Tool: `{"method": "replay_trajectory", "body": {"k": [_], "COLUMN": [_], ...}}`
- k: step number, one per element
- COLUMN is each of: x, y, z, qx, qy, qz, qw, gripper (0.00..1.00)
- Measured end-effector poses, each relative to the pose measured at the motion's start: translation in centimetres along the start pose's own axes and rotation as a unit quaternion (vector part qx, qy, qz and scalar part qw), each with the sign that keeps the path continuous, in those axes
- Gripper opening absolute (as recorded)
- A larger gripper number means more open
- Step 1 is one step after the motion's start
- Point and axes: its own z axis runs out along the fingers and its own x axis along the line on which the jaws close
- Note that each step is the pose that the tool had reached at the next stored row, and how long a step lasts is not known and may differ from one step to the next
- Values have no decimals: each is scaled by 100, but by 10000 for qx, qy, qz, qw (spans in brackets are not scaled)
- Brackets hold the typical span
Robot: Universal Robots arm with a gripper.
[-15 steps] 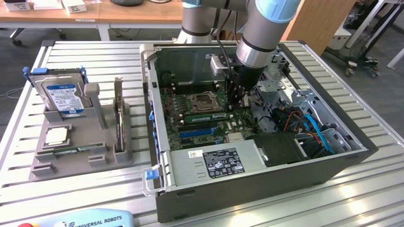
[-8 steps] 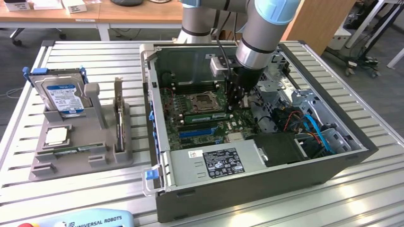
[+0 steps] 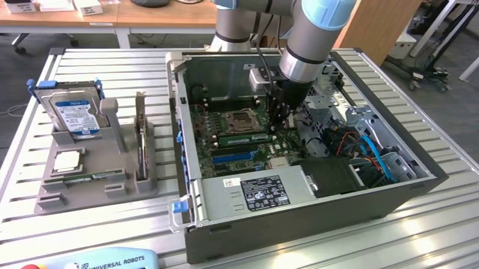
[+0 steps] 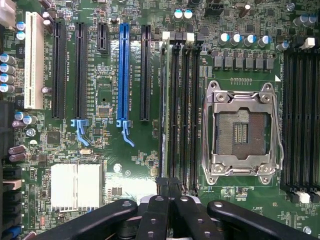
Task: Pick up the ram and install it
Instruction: 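Press down the ram until it locks into place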
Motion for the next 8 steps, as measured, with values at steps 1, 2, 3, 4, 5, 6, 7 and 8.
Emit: {"method": "replay_trajectory", "body": {"k": [1,2,3,4,5,6,7,8], "x": [0,0,0,0,0,1,1,1], "y": [0,0,0,0,-1,-1,-1,-1], "z": [0,0,0,3,9,13,14,14], "qx": [0,0,0,0,1,1,0,0], "qy": [0,0,0,-1,-1,1,2,2], "qz": [0,0,0,0,0,0,0,0], "qw": [10000,10000,10000,10000,10000,10000,10000,10000], "gripper": [10,10,10,10,10,10,10,10]}}
